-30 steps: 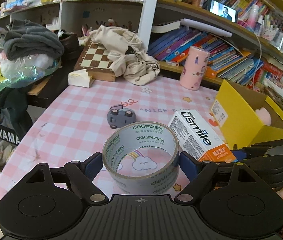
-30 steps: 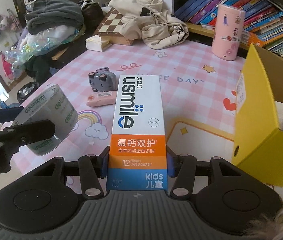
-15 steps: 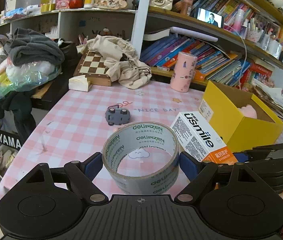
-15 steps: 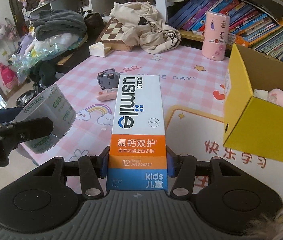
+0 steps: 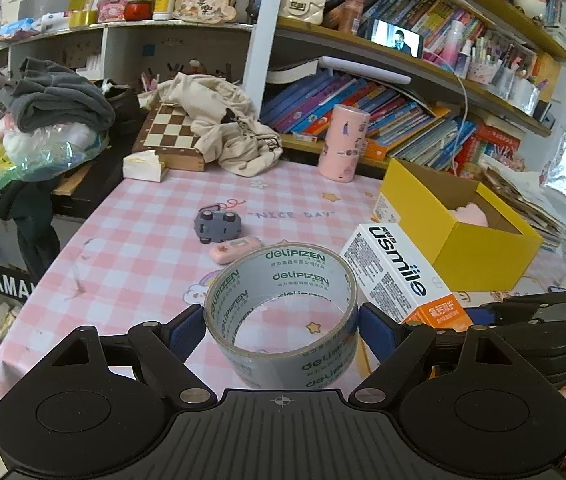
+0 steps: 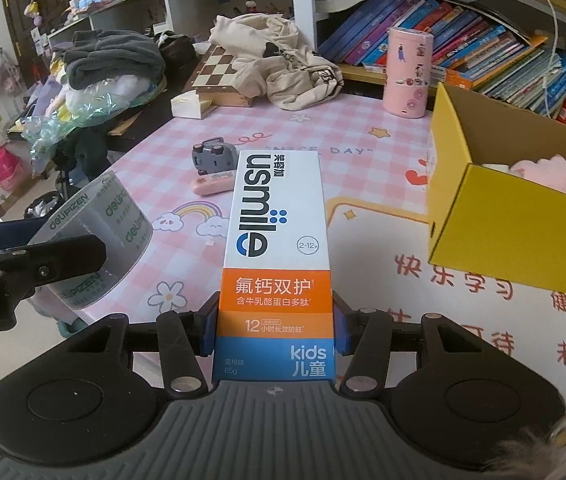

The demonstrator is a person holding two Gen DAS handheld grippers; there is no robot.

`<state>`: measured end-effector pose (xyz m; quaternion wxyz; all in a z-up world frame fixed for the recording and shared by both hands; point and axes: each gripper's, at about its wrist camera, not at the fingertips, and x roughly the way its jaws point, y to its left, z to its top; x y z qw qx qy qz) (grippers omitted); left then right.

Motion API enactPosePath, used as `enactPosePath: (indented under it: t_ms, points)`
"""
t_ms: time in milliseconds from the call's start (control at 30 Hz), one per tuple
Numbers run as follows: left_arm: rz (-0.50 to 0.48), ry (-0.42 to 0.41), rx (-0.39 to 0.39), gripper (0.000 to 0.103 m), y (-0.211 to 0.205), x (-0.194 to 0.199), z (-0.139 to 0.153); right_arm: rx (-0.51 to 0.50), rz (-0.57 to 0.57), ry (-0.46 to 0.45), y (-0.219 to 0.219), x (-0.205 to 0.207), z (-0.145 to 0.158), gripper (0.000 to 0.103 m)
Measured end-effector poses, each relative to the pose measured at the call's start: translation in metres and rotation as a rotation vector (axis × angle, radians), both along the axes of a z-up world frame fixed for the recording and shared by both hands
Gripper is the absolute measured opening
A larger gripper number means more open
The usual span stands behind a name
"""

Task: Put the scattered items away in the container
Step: 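Lift and carry the tape roll toward the yellow box while right gripper carries the Usmile box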

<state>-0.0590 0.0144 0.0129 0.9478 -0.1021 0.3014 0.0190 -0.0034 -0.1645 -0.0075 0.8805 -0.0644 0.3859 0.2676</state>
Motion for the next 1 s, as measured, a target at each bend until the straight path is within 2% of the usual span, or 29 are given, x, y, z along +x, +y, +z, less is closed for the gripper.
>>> enactPosePath:
  t_ms: [333, 1000]
  points:
    - [-0.061, -0.008, -0.013, 0.084, -0.017, -0.006, 0.0, -0.004, -0.058, -0.002, -0.023, -0.017, 0.0, 0.05]
    - [-0.2, 0.005, 0.013, 0.084, -0.059, 0.007, -0.001, 0.019, -0.194, 0.017, -0.072, -0.028, -0.005, 0.05]
